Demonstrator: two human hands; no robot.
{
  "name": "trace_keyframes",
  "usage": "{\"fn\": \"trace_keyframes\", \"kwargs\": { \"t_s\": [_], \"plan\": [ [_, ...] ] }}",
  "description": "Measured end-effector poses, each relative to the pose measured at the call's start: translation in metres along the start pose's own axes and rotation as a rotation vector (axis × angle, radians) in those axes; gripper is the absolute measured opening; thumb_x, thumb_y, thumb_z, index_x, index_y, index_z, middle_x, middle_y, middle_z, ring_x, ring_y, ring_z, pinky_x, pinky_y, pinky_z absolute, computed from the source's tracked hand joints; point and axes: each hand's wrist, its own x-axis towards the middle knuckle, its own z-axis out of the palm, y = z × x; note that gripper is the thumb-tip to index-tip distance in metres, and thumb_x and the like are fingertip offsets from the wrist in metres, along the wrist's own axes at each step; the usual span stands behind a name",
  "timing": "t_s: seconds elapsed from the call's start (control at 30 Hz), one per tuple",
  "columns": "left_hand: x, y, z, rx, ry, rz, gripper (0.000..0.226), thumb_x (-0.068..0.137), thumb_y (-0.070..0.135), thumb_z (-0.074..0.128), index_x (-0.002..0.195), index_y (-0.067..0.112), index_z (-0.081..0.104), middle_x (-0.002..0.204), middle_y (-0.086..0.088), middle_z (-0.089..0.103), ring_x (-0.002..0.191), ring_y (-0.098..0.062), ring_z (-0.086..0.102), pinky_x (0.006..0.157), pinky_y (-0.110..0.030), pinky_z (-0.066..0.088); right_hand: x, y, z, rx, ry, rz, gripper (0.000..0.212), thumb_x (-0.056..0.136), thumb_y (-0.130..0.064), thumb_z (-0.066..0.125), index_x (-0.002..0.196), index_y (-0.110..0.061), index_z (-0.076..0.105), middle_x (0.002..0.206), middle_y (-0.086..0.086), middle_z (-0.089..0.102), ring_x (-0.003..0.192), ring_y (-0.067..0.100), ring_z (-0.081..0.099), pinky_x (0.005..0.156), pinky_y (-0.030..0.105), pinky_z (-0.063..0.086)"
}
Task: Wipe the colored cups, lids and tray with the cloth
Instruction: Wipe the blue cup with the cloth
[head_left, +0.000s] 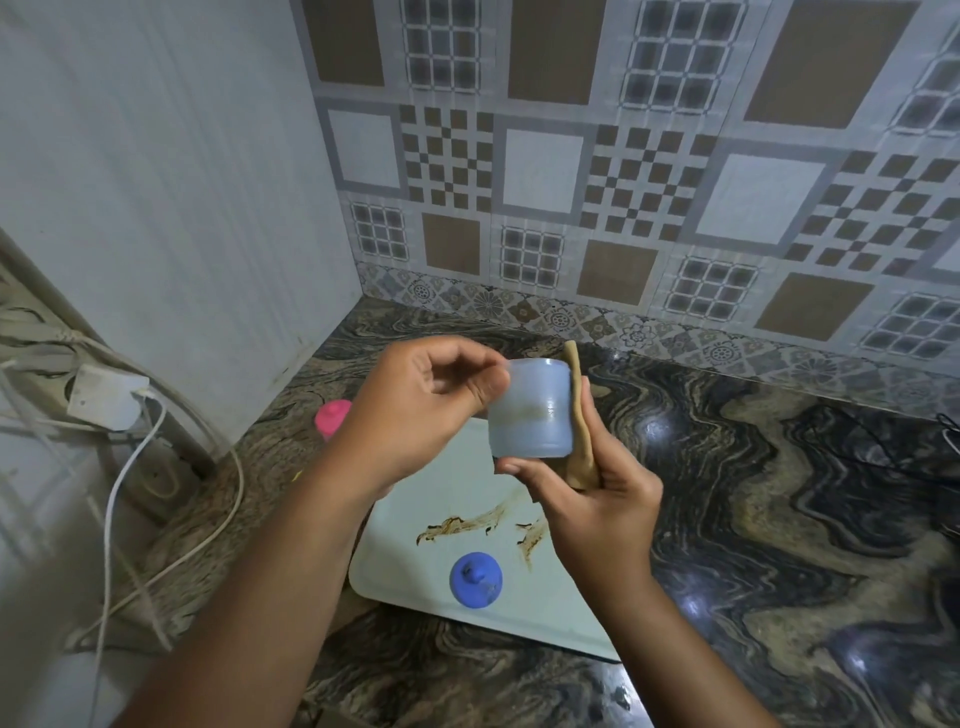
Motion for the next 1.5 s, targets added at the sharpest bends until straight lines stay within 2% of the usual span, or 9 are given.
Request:
{"fn": "trace_keyframes", "kwargs": {
  "t_s": [0.17,0.37,0.47,0.63,0.8,0.9,1.13,1.27,1.5],
  "plan": [
    [0.000,0.003,0.003,0.359,0.039,0.119,0.005,0.083,0.030,0.076,0.080,0.028,0.072,0.082,0.016,0.071,0.078,-0.003,0.065,0.068,-0.013,0.049,0.003,0.004,0.002,-0.373,-0.062,-0.258,0.082,0.071,-0.035,0.087,0.131,0.011,0.053,0.123,0.025,0.068,0.104,0.032,0.073,0.088,0.029,0.058],
    [-0.003,-0.010,-0.004,0.016,-0.015,-0.026,0.030,0.085,0.035,0.068,0.111,0.021,0.074,0.108,0.006,0.075,0.103,-0.011,0.070,0.086,-0.034,0.058,-0.004,0.003,0.000,-0.098,-0.024,0.010,0.092,0.063,-0.018,0.093,0.139,0.001,0.046,0.105,-0.028,0.071,0.082,-0.015,0.061,0.076,0.007,0.050],
    [-0.002,-0.015,-0.005,-0.112,-0.014,-0.087,0.020,0.079,0.014,0.072,0.099,0.017,0.075,0.101,0.001,0.077,0.097,-0.014,0.073,0.078,-0.031,0.059,-0.001,0.007,0.003,-0.121,-0.054,0.004,0.089,0.064,-0.023,0.092,0.138,0.006,0.051,0.107,-0.019,0.075,0.080,-0.013,0.061,0.074,0.008,0.050],
    [0.003,-0.013,-0.010,0.246,0.041,0.052,0.024,0.077,0.015,0.081,0.085,0.036,0.074,0.089,0.017,0.075,0.084,-0.002,0.070,0.077,-0.020,0.056,0.004,0.017,0.008,-0.342,-0.110,-0.252,0.086,0.069,-0.029,0.091,0.133,0.013,0.052,0.128,0.022,0.066,0.109,0.032,0.072,0.090,0.030,0.057],
    [-0.004,-0.012,-0.003,0.108,0.065,0.051,0.021,0.084,0.034,0.071,0.104,0.031,0.075,0.104,0.015,0.075,0.100,-0.003,0.069,0.088,-0.027,0.056,-0.005,0.006,0.011,0.048,0.013,0.078,0.085,0.064,-0.024,0.092,0.138,-0.016,0.053,0.113,-0.004,0.073,0.083,-0.010,0.063,0.075,0.016,0.056],
    [-0.006,-0.018,-0.004,-0.052,0.034,-0.076,0.022,0.081,0.035,0.068,0.101,0.029,0.077,0.103,0.009,0.076,0.101,-0.008,0.070,0.088,-0.040,0.058,-0.007,0.004,0.013,0.206,0.006,0.137,0.085,0.060,-0.011,0.086,0.137,-0.020,0.052,0.110,0.022,0.071,0.069,-0.007,0.060,0.067,0.014,0.056],
    [-0.004,-0.011,-0.001,0.215,0.068,0.065,0.003,0.082,0.027,0.077,0.080,0.029,0.075,0.081,0.017,0.073,0.074,0.002,0.065,0.072,-0.017,0.052,-0.003,0.016,0.009,-0.220,-0.086,-0.150,0.087,0.074,-0.040,0.084,0.139,0.003,0.047,0.115,0.012,0.074,0.091,0.011,0.072,0.081,0.028,0.059],
    [-0.007,-0.011,-0.003,0.086,0.056,0.023,0.023,0.085,0.038,0.068,0.101,0.025,0.076,0.101,0.012,0.076,0.098,-0.006,0.070,0.086,-0.027,0.057,-0.010,0.010,0.012,-0.018,-0.009,0.017,0.088,0.068,-0.038,0.090,0.141,-0.009,0.049,0.106,-0.026,0.069,0.084,-0.014,0.061,0.075,0.017,0.056],
    [-0.003,-0.012,-0.005,-0.083,0.046,-0.072,0.013,0.069,0.023,0.076,0.082,0.023,0.075,0.083,0.007,0.077,0.080,-0.006,0.071,0.071,-0.026,0.058,-0.004,0.004,0.009,-0.094,-0.078,0.009,0.092,0.071,-0.047,0.086,0.140,0.001,0.049,0.119,-0.015,0.071,0.096,-0.007,0.062,0.083,0.019,0.056]
  ]
}}
